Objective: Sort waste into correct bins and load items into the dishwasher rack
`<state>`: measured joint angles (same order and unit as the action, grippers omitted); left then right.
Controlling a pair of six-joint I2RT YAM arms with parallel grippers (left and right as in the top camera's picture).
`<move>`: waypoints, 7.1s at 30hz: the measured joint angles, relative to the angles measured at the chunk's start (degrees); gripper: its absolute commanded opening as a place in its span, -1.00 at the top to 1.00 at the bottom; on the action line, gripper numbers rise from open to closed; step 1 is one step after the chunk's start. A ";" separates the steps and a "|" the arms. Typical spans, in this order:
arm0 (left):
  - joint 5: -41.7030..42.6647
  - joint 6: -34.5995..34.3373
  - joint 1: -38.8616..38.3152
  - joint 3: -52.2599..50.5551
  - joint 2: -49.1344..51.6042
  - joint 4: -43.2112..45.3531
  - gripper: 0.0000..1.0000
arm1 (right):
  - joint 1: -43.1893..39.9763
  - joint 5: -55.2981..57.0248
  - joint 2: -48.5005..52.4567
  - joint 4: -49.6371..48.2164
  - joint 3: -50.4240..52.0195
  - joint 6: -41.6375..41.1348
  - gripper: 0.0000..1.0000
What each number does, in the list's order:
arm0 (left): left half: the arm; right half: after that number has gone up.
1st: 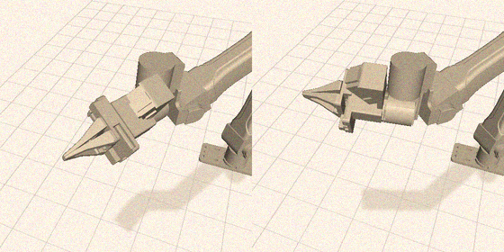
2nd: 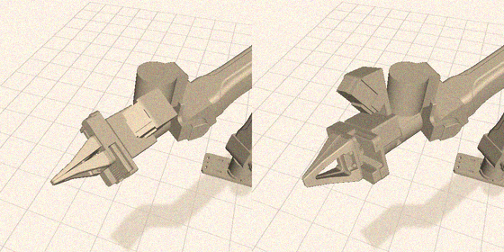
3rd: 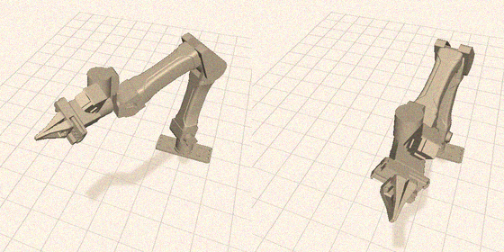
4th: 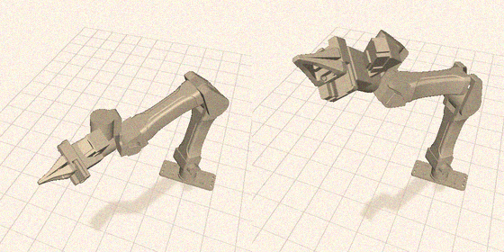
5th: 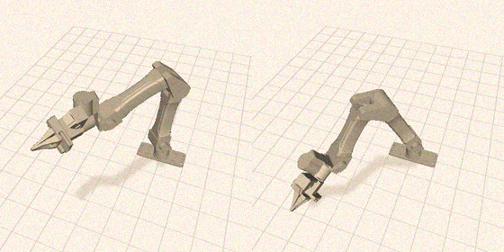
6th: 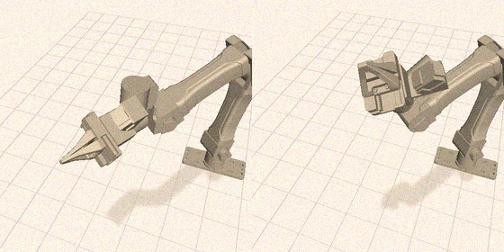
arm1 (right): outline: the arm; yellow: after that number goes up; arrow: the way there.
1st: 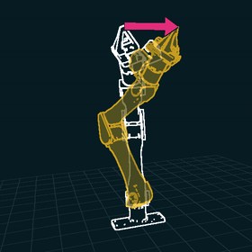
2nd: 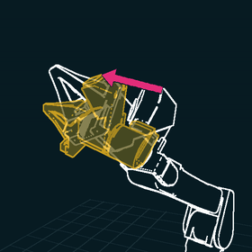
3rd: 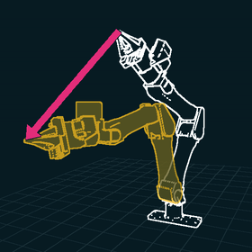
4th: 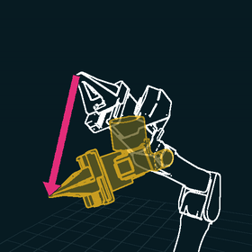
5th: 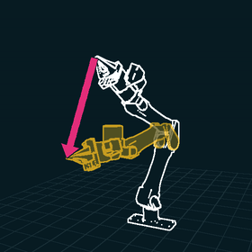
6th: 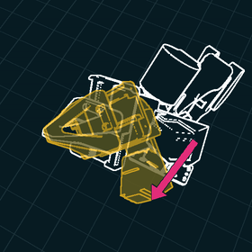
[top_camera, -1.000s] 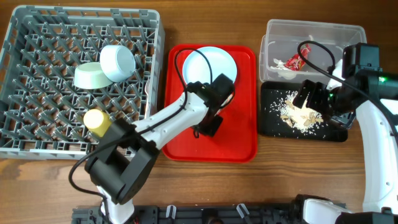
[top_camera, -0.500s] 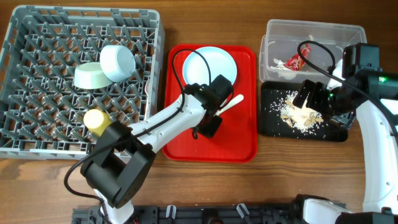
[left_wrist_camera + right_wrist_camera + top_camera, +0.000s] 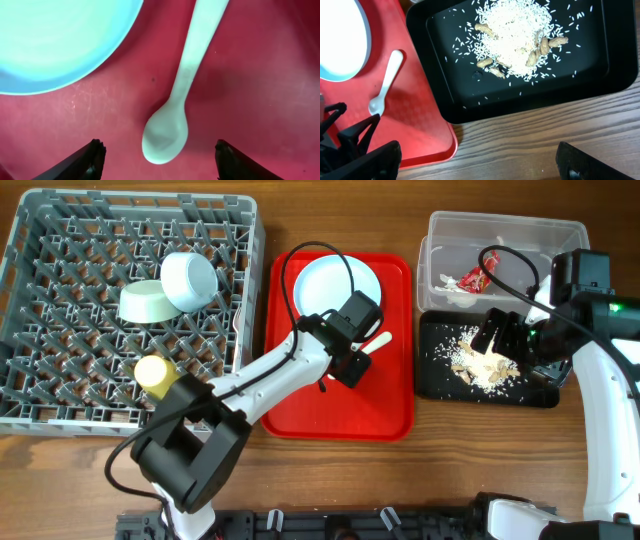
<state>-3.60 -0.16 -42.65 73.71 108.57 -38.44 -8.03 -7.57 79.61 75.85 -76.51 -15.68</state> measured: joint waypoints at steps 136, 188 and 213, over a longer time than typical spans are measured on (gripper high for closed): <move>3.06 2.45 -0.07 -0.02 4.79 -2.36 -0.01 | 0.00 0.00 0.00 0.00 0.00 0.00 -1.00; 2.82 2.47 -0.04 0.39 5.44 -2.23 0.39 | 0.00 0.00 0.00 0.00 0.00 0.00 -1.00; 3.06 2.47 -0.07 -0.22 -1.55 -6.80 0.37 | 0.00 0.00 0.00 0.02 0.00 0.00 -0.99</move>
<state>-0.54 2.31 -42.72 73.49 107.02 -45.23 -8.03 -7.57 79.61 75.88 -76.51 -15.68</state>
